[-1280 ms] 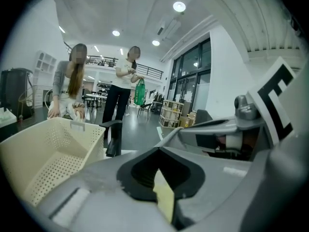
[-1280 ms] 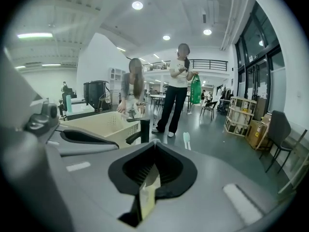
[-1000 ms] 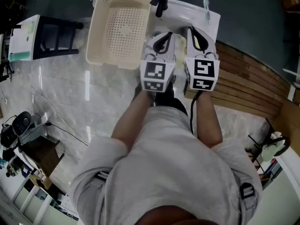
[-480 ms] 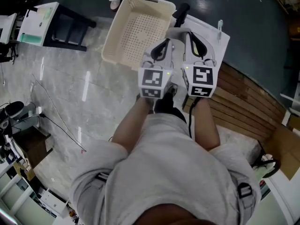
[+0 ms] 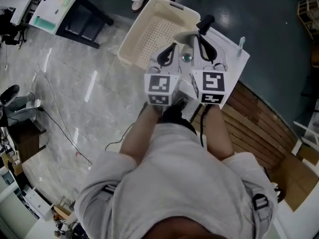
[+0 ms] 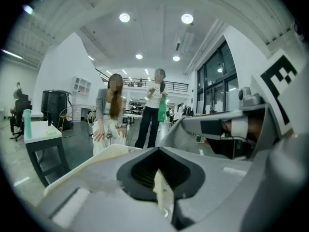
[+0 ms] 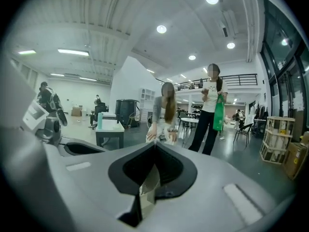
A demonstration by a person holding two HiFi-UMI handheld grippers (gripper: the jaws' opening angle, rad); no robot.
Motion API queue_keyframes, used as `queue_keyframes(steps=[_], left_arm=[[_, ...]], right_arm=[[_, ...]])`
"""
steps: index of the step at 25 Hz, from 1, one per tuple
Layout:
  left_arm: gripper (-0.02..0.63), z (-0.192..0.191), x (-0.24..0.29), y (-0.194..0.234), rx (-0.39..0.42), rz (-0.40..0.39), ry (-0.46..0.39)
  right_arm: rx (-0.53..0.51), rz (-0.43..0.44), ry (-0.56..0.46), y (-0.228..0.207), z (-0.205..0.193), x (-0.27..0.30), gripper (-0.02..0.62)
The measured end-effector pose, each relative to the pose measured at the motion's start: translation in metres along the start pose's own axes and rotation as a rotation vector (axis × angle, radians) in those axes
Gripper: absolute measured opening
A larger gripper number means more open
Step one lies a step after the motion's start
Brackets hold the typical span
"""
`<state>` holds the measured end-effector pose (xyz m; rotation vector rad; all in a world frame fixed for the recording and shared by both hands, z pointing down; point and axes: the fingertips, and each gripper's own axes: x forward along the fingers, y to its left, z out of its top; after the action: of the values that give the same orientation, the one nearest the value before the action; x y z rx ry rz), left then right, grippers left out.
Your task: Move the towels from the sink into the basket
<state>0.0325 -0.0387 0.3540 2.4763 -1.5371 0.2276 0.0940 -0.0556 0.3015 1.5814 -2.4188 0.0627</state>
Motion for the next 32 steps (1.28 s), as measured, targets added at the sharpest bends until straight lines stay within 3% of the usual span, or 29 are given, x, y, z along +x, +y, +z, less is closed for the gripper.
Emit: queue_keyframes(steps=[7,16,32], left_arm=[[0.016,0.008,-0.011,0.041,0.001,0.061,-0.018],[0.016,0.006,-0.002,0.091,-0.030,0.064,-0.004],[0.016,-0.020,0.028,0.134,-0.074,0.043,0.066]], right_arm=[[-0.019,0.065,-0.025,0.032,0.019,0.028,0.009],[-0.029,0.099,-0.001,0.067,0.025,0.077,0.009],[-0.010,0.094,0.101,0.081,-0.011,0.133,0.009]])
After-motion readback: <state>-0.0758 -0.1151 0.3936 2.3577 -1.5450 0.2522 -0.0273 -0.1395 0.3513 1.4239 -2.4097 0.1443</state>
